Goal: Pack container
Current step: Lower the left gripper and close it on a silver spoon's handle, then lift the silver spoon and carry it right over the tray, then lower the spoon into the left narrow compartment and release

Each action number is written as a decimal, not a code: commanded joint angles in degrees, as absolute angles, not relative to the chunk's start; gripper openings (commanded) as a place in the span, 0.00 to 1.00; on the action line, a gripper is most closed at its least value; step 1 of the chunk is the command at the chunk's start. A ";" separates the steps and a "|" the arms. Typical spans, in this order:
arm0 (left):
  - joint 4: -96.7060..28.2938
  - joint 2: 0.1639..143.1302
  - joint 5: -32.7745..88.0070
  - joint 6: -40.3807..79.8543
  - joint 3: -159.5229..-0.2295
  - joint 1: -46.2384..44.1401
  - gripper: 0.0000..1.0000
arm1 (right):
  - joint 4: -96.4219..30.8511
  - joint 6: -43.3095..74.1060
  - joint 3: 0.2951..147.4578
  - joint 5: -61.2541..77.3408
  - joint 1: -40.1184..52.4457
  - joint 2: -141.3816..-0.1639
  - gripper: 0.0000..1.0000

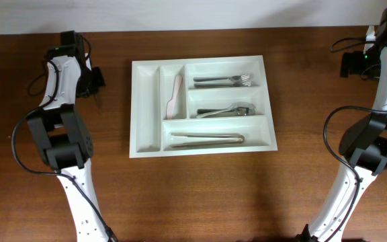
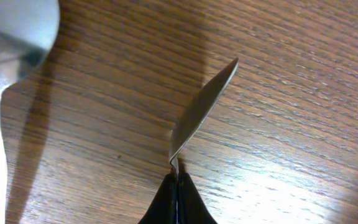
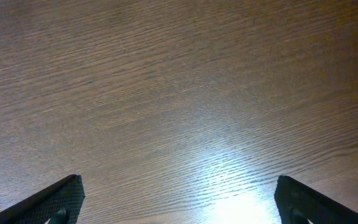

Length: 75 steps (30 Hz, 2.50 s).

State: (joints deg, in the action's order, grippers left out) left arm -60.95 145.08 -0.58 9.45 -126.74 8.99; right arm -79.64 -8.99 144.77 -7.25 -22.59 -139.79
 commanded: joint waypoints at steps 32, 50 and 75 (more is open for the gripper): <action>-96.71 148.03 6.85 9.32 -163.35 -3.16 0.02 | -79.66 -8.56 144.53 -7.11 -22.90 -139.94 0.99; -96.73 147.96 6.28 6.76 -163.11 -11.11 0.02 | -79.64 -8.56 144.53 -7.11 -22.90 -139.94 0.99; -96.71 147.96 3.57 12.21 -152.97 -10.72 0.08 | -79.66 -8.56 144.53 -7.11 -22.90 -139.94 0.99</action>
State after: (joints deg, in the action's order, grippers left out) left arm -96.64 148.16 4.25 10.26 -153.32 -11.14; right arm -79.64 -8.99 144.77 -7.27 -22.59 -139.79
